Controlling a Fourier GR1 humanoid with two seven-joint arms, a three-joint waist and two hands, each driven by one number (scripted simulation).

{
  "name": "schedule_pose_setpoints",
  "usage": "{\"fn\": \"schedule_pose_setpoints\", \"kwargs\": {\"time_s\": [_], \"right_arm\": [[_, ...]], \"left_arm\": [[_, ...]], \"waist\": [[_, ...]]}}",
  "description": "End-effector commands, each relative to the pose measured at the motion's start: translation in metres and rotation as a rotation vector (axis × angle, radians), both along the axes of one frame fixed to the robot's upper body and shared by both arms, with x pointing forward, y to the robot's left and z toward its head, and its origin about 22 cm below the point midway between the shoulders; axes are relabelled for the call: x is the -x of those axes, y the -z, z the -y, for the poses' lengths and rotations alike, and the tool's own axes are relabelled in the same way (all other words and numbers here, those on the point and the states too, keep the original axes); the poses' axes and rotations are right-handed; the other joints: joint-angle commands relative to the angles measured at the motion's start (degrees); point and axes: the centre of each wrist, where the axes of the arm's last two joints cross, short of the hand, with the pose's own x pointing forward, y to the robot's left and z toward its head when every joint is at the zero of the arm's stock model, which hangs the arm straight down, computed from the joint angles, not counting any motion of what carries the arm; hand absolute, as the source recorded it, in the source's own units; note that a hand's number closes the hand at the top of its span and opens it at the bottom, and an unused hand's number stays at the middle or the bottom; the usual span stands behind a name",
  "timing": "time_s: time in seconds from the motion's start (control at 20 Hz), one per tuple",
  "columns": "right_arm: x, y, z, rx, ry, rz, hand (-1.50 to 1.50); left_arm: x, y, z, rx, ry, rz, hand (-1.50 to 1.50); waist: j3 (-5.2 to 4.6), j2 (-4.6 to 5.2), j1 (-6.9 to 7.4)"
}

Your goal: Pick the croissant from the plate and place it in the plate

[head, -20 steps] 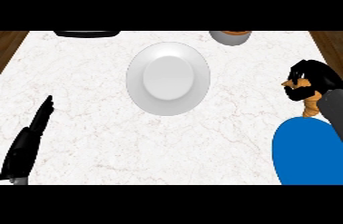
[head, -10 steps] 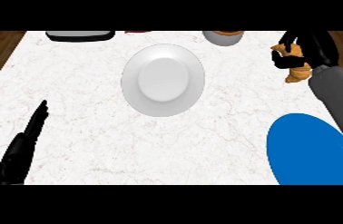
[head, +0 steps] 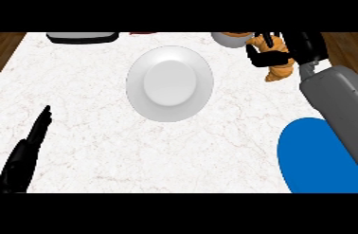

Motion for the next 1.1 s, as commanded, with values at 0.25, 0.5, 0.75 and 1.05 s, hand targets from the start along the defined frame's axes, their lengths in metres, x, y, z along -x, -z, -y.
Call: {"fn": "schedule_pose_setpoints", "kwargs": {"time_s": [0.25,0.5,0.75,1.05], "right_arm": [[0.026,-0.029,-0.088,-0.080,-0.060,-0.056,1.50],[0.010,0.001,-0.152,-0.064,-0.055,-0.145,1.50],[-0.002,0.001,-0.194,-0.008,-0.056,-0.259,1.50],[-0.012,0.042,-0.200,0.002,-0.075,-0.318,1.50]], "left_arm": [[0.001,0.011,0.028,0.001,0.033,0.024,0.00],[-0.020,-0.022,0.003,0.001,0.045,0.025,0.00],[-0.018,-0.007,0.011,0.000,0.059,0.023,0.00],[-0.021,-0.009,0.011,-0.003,0.061,0.030,0.00]], "waist": [[0.06,0.71,1.72],[0.08,1.12,2.87],[0.05,1.34,3.36],[0.08,1.36,3.64]]}}
